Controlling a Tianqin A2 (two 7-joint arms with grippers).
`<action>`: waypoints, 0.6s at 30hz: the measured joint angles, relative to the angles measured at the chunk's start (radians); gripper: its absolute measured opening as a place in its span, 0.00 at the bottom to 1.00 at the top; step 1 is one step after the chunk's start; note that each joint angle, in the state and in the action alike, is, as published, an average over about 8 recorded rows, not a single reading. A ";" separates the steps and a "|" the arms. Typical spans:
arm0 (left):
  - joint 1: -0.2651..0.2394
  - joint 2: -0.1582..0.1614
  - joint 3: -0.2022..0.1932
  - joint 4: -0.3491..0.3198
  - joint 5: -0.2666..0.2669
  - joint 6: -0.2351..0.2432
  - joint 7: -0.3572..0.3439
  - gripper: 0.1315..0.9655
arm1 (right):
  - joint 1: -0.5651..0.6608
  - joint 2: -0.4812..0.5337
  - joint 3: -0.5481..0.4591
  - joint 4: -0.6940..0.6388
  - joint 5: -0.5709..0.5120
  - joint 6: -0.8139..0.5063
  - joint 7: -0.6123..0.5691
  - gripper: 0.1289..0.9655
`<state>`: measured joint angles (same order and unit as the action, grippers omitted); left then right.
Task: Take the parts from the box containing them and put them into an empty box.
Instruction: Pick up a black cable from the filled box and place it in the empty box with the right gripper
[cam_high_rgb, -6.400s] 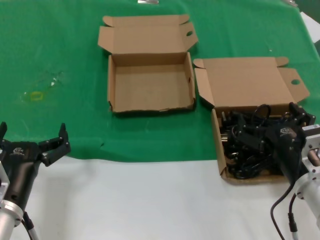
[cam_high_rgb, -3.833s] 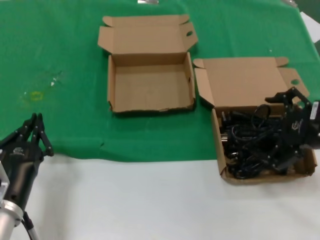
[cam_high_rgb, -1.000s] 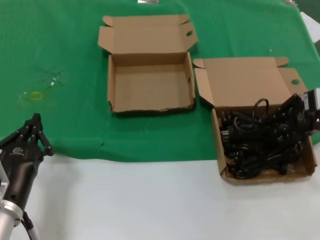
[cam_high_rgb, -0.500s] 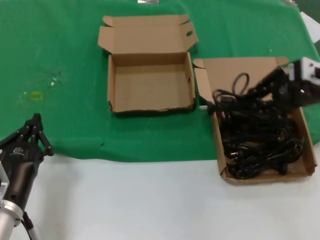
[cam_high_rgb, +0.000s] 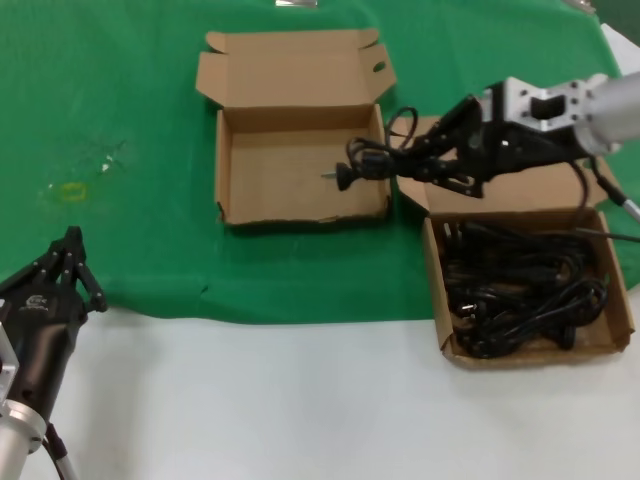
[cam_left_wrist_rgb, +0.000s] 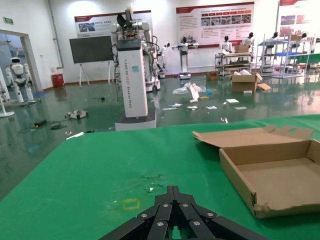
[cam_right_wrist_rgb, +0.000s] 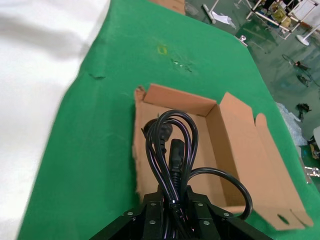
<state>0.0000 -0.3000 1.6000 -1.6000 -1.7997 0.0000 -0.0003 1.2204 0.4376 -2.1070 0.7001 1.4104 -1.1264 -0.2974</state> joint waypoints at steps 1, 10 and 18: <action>0.000 0.000 0.000 0.000 0.000 0.000 0.000 0.01 | 0.013 -0.020 -0.001 -0.033 0.000 0.009 -0.018 0.11; 0.000 0.000 0.000 0.000 0.000 0.000 0.000 0.01 | 0.141 -0.201 0.015 -0.385 0.014 0.100 -0.217 0.11; 0.000 0.000 0.000 0.000 0.000 0.000 0.000 0.01 | 0.212 -0.331 0.053 -0.620 0.036 0.218 -0.373 0.11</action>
<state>0.0000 -0.3000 1.6000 -1.6000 -1.7997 0.0000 -0.0003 1.4328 0.1064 -2.0535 0.0803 1.4459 -0.9089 -0.6706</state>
